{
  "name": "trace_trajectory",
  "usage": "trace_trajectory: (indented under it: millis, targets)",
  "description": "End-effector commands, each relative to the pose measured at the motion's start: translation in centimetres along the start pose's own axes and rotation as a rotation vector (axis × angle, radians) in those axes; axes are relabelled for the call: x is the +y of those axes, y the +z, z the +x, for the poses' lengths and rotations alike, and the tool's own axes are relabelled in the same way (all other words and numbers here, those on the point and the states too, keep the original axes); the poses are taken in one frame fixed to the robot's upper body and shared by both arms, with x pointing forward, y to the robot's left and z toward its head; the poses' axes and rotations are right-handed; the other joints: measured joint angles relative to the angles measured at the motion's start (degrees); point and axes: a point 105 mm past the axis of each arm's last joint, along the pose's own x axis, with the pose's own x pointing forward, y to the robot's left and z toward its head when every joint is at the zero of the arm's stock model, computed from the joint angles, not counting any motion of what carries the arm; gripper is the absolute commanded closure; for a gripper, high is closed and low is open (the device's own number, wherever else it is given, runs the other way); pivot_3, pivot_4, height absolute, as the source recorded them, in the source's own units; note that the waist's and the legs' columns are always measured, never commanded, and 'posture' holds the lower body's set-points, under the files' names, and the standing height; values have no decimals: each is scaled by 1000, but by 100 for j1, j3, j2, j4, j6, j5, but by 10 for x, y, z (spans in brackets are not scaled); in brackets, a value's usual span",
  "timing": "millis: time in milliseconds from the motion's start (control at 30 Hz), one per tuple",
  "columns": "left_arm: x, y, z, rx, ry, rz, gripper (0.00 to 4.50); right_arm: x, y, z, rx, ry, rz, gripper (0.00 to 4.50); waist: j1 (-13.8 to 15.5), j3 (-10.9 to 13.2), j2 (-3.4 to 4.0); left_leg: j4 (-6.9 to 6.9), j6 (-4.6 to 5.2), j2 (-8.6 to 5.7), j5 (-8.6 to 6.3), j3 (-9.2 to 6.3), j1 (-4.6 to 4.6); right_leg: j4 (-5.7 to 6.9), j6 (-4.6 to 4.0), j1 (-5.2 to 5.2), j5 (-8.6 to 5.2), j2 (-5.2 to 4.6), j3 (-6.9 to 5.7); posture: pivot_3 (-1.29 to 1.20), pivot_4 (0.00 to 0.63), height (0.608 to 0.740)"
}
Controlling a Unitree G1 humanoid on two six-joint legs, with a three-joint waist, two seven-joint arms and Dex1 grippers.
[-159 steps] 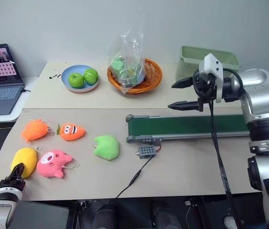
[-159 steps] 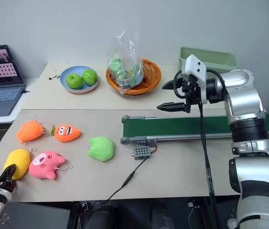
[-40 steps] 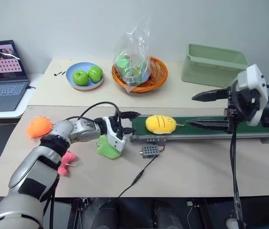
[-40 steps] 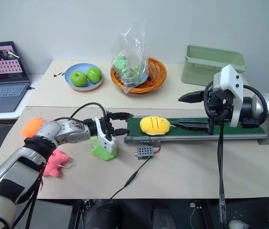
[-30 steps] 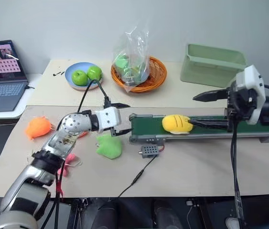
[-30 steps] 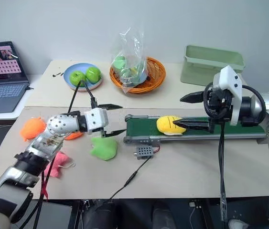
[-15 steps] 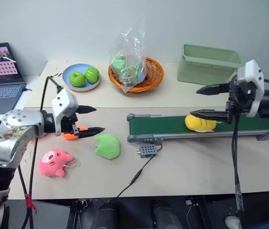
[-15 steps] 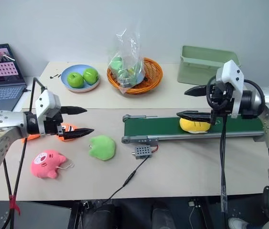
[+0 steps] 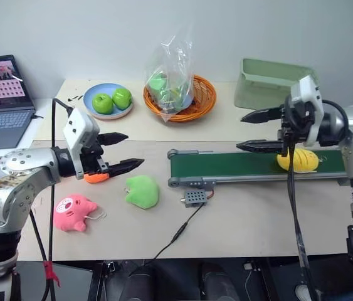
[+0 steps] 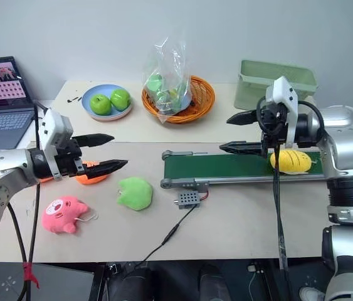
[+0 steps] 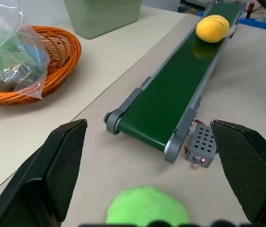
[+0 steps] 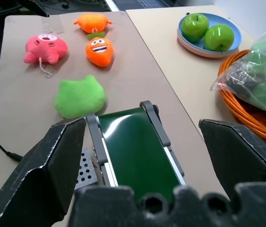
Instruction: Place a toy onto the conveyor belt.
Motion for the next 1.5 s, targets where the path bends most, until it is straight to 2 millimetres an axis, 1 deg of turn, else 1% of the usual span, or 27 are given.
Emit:
trace_trajectory:
  millis: [33,167,367,467,800,1500]
  targets:
    - [3,16,-6,-50,22,32,32,-3,19,-3,-38,-8,-63,0,0,0,0,0,0,0,0,0,0,0,0,0,0,0,0,0,150,740]
    - [5,21,-5,-76,35,31,32,-2,21,-3,-49,-3,-66,0,0,0,0,0,0,-1,0,0,-1,-2,0,0,0,-1,0,0,150,740]
    - [5,23,-1,-84,36,50,32,-2,21,-2,-44,0,-71,0,1,0,0,0,0,-1,0,0,0,-2,0,1,0,0,0,0,150,740]
    - [8,29,0,-92,56,70,32,-2,24,-3,-46,-2,-80,0,0,0,0,-1,0,-1,0,0,-1,-2,0,0,0,0,0,0,150,740]
    - [10,37,6,-128,74,71,32,-4,24,-8,-30,-22,-86,0,0,0,0,-1,0,-2,0,0,-1,-2,0,1,0,0,0,0,150,740]
    - [10,41,11,-153,72,73,32,-6,22,-14,-21,-47,-87,0,-1,0,0,-1,0,-2,0,0,-1,-4,0,1,0,-1,0,0,150,740]
